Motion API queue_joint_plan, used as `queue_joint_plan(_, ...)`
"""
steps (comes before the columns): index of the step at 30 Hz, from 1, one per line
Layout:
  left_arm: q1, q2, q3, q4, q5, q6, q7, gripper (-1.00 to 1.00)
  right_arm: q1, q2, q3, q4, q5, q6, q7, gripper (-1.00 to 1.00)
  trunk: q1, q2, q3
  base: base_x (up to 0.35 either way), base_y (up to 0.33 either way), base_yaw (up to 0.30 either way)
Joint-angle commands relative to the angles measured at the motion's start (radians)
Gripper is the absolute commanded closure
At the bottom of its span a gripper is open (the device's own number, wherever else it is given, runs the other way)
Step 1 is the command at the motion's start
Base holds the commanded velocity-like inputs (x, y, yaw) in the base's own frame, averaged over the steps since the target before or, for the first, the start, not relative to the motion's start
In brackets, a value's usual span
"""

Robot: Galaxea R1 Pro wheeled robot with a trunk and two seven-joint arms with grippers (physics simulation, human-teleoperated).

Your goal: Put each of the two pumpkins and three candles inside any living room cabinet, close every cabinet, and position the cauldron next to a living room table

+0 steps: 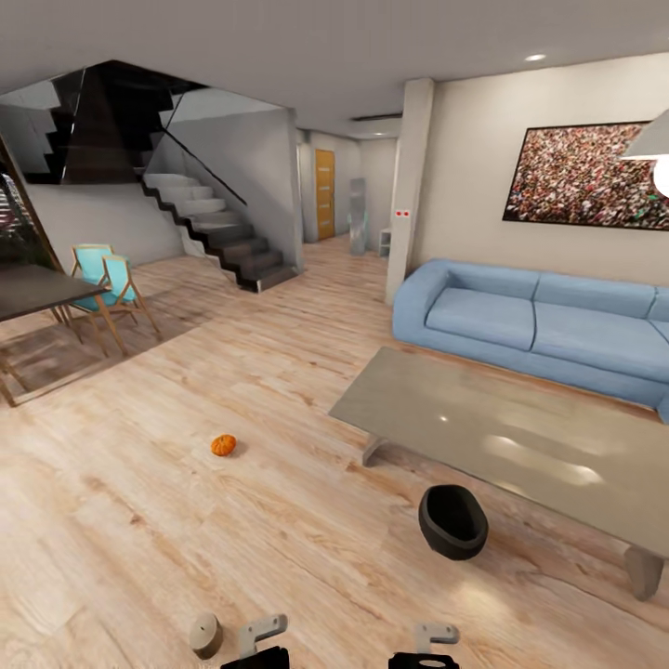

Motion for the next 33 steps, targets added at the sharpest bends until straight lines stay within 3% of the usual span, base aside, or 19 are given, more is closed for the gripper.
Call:
queue_joint_plan(1,-0.001,0.001,-0.005,-0.002,0.007,0.003,0.008,-1.00,0.000,0.000,0.009,-0.002,-0.010,0.004,-0.005,-1.00,0.000,-0.001,-0.002,0.000,0.000,0.296)
queue_joint_plan(22,-0.001,0.001,-0.003,-0.001,0.006,0.003,0.008,-1.00,0.000,0.000,0.009,0.005,-0.009,0.003,-0.005,-1.00,0.000,-0.001,-0.002,0.001,0.014,0.292)
queue_joint_plan(33,-0.001,0.001,-0.003,-0.001,0.005,0.003,0.007,-1.00,0.000,0.000,0.009,0.005,-0.009,0.004,-0.004,-1.00,0.000,-0.001,-0.002,0.121,0.233,0.046)
